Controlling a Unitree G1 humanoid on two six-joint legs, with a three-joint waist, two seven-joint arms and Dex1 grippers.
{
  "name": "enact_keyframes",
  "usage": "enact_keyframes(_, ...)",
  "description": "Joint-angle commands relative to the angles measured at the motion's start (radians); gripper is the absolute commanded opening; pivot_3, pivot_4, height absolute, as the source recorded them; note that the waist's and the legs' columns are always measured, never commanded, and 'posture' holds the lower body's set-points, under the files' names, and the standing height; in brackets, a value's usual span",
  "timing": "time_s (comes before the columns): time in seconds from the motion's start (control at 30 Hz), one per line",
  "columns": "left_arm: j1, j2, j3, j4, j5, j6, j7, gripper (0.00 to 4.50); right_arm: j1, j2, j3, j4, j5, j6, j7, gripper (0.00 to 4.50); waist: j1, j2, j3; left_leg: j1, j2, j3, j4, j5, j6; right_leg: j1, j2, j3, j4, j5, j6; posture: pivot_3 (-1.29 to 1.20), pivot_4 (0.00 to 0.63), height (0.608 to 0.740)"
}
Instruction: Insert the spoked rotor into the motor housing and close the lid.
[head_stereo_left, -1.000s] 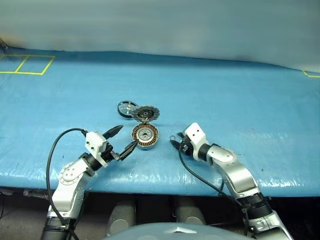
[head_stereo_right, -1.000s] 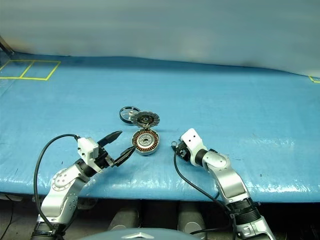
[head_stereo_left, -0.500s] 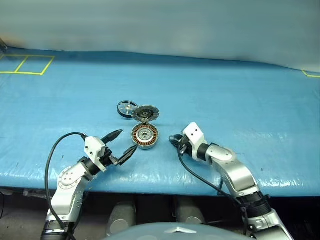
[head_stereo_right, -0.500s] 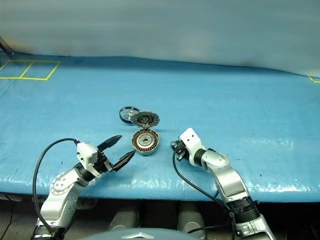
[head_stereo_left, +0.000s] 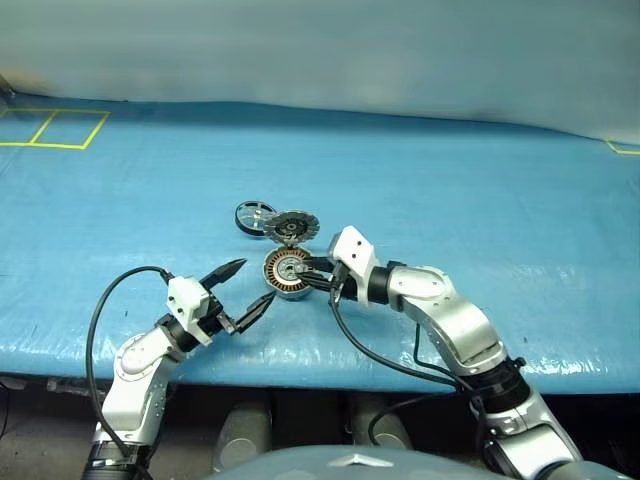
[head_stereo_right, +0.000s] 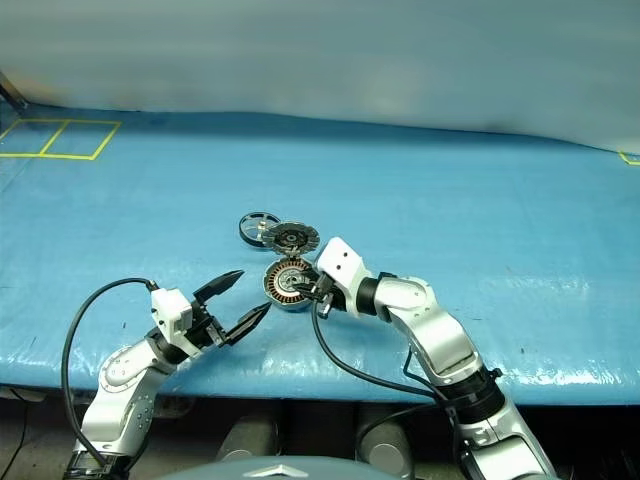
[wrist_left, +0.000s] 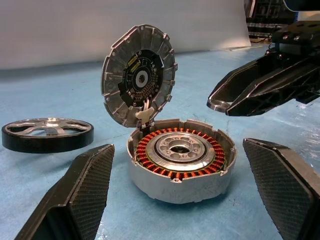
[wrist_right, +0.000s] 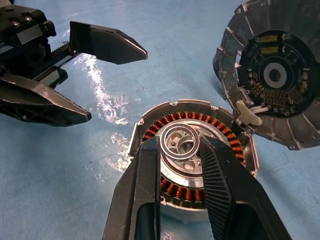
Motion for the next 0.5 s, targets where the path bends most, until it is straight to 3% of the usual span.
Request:
enact_keyframes(0.03,0.006,-0.01,0.008,-0.013,-0.013,-0.042,-0.003,4.5,-0.043,0.022,0.019,0.069,-0.023,-0.047,-0.001,0.77,0.0,0.0,0.0,0.0,0.0,0.0,0.0,0.0,0.0,0.0,0.0,0.0,0.0,0.0,0.0,0.0,0.15,0.74)
enact_keyframes(0.5,0.035,-0.014,0.005,-0.034,-0.002,-0.059,0.017,4.5,-0.104,0.086,0.054,0.204,-0.064,-0.113,0.016,0.77,0.0,0.0,0.0,0.0,0.0,0.0,0.0,0.0,0.0,0.0,0.0,0.0,0.0,0.0,0.0,0.0,0.15,0.74)
